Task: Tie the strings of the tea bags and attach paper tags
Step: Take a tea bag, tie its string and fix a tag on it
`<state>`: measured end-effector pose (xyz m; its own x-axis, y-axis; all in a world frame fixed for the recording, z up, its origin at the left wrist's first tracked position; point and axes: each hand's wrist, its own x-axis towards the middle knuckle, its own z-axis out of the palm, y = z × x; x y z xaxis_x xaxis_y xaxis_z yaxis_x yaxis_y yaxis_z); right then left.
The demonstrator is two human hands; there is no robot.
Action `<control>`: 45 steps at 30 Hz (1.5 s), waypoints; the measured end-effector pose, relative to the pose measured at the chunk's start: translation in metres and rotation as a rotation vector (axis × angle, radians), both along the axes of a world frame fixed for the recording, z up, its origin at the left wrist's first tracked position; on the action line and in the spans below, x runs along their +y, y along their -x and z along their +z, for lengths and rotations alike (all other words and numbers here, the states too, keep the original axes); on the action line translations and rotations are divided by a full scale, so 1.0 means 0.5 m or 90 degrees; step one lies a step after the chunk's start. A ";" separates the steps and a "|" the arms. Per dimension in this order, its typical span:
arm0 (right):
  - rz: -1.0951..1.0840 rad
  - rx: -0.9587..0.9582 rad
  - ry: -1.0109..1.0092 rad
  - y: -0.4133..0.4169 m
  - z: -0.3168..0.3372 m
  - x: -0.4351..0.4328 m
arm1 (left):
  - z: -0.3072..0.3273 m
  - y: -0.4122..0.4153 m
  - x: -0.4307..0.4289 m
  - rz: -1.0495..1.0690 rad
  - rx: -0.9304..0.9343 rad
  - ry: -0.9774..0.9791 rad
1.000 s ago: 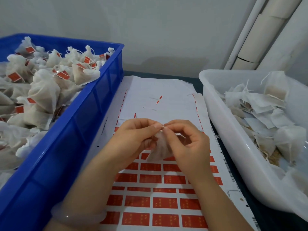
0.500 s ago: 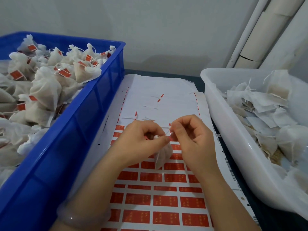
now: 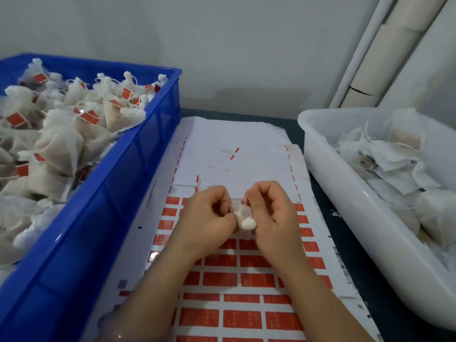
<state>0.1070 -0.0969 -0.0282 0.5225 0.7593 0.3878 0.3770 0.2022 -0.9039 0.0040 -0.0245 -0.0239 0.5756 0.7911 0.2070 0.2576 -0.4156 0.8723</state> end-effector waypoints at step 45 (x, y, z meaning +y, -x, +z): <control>-0.161 -0.025 0.020 -0.029 -0.021 -0.004 | -0.022 -0.006 0.004 -0.065 0.023 0.066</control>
